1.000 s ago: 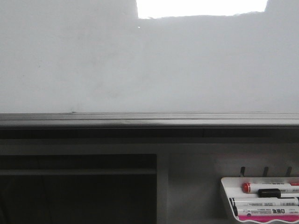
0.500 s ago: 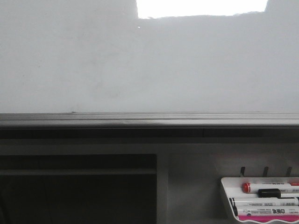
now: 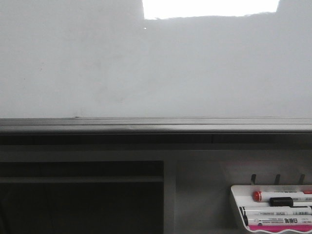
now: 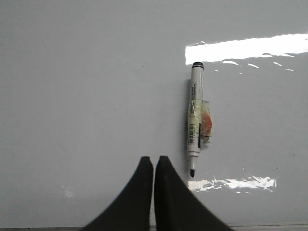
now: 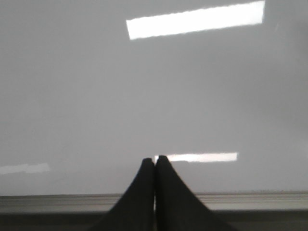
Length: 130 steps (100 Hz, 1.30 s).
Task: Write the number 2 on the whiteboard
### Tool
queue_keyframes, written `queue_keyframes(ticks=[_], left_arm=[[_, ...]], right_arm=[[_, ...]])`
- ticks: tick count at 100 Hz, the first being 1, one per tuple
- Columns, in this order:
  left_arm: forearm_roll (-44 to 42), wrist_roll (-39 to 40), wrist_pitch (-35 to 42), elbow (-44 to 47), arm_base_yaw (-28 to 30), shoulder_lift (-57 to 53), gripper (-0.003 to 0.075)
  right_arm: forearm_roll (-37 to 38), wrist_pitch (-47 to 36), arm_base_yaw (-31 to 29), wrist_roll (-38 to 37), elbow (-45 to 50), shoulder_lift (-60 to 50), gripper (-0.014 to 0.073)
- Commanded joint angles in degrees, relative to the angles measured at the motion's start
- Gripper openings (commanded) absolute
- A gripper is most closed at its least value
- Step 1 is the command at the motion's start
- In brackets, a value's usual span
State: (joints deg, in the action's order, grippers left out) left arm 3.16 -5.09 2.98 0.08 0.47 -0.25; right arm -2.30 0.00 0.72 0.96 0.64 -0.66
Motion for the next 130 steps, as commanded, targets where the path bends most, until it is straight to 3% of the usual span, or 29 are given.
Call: queue_keyframes(ticks=[1, 21, 41, 59, 78, 130], left_arm=[[2.00, 0.70, 6.77, 0.64, 0.02, -1.59, -0.0020], [4.05, 0.70, 6.46, -3.41, 0.02, -1.49, -0.0020], [4.05, 0.70, -7.50, -15.86, 0.02, 1.46, -0.0020], [2.20, 0.57, -19.03, -28.36, 0.02, 10.37, -0.0020], [-0.14, 0.57, -30.34, -35.09, 0.02, 19.49, -0.0020], [5.33, 0.57, -29.47, -35.10, 0.02, 28.72, -0.0020]], right_arm=[[0.21, -5.94, -0.45, 0.45, 1.16, -0.83, -0.0073], [-0.10, 0.76, -0.45, 0.35, -6.28, -0.83, -0.0073], [-0.18, 12.00, -0.45, 0.35, -20.35, 2.35, -0.0073], [-0.18, 25.15, -0.45, 0.35, -33.12, 12.57, -0.0073], [-0.18, 35.03, -0.45, 0.35, -40.09, 21.97, -0.0073], [-0.23, 37.69, -0.45, 0.35, -39.84, 27.22, -0.0070]])
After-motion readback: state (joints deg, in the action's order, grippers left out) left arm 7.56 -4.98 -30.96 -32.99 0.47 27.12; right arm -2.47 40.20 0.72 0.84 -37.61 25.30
